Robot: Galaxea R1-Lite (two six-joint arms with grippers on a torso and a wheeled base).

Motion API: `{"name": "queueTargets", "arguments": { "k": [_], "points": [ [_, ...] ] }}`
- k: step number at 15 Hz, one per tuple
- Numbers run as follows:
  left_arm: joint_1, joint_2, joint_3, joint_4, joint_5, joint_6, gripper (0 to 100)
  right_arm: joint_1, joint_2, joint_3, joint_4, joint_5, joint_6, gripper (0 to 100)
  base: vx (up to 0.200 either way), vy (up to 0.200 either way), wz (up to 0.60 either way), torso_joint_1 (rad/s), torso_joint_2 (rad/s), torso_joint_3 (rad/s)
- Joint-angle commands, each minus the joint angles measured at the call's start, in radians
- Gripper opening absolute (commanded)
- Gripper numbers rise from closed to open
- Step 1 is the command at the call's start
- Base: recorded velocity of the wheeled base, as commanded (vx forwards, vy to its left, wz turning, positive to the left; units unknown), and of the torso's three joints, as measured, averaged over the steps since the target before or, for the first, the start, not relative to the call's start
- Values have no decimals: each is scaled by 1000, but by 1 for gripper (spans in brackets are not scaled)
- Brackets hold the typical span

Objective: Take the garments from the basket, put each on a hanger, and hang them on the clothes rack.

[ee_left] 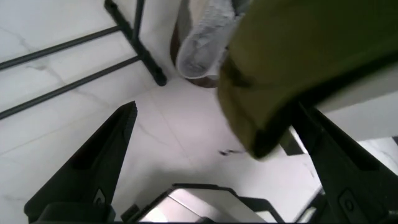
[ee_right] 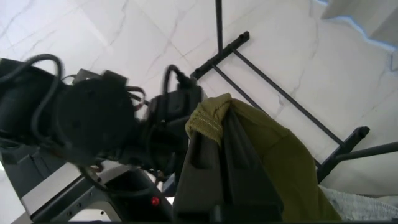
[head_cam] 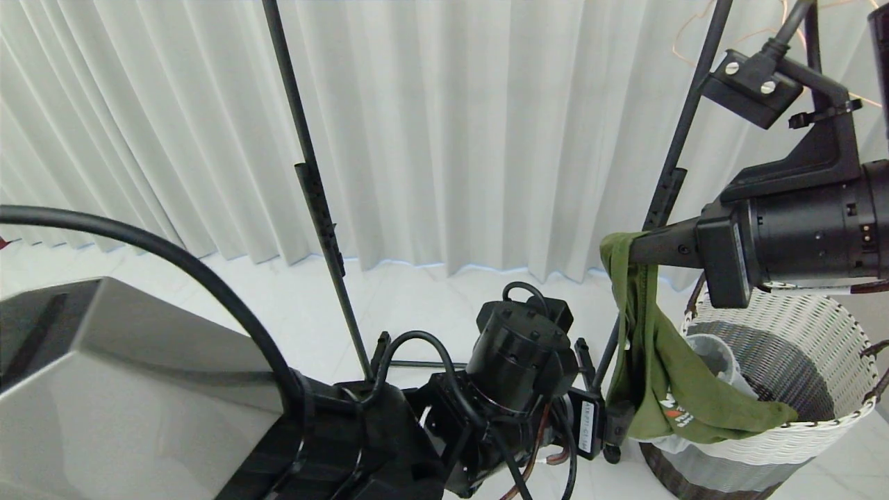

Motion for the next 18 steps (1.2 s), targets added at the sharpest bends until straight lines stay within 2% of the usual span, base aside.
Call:
{"name": "queueTargets", "arguments": {
  "k": [1,5,9,10,14,16,18],
  "points": [
    [18,49,-21,-4,-4,-2,100,1,-8,0,0,1,0,0,0,0,0,0,0,0],
    [21,26,-24,-11,-4,-2,100,-2,-10,2,-2,1,0,0,0,0,0,0,0,0],
    [49,75,-52,-11,-4,-2,100,10,-20,2,0,1,1,0,0,0,0,0,0,0],
    [49,81,-50,-11,-4,-2,0,10,-24,2,0,1,1,0,0,0,0,0,0,0],
    [41,40,-9,-11,4,0,0,7,-30,15,-2,-4,1,0,0,0,0,0,0,0],
    [41,-103,65,-11,4,0,0,-5,-30,43,-9,-9,-2,0,0,0,0,0,0,0],
    [90,-299,113,1,-4,12,0,-15,-25,52,-46,-9,-5,0,0,0,0,0,0,0]
  ]
}}
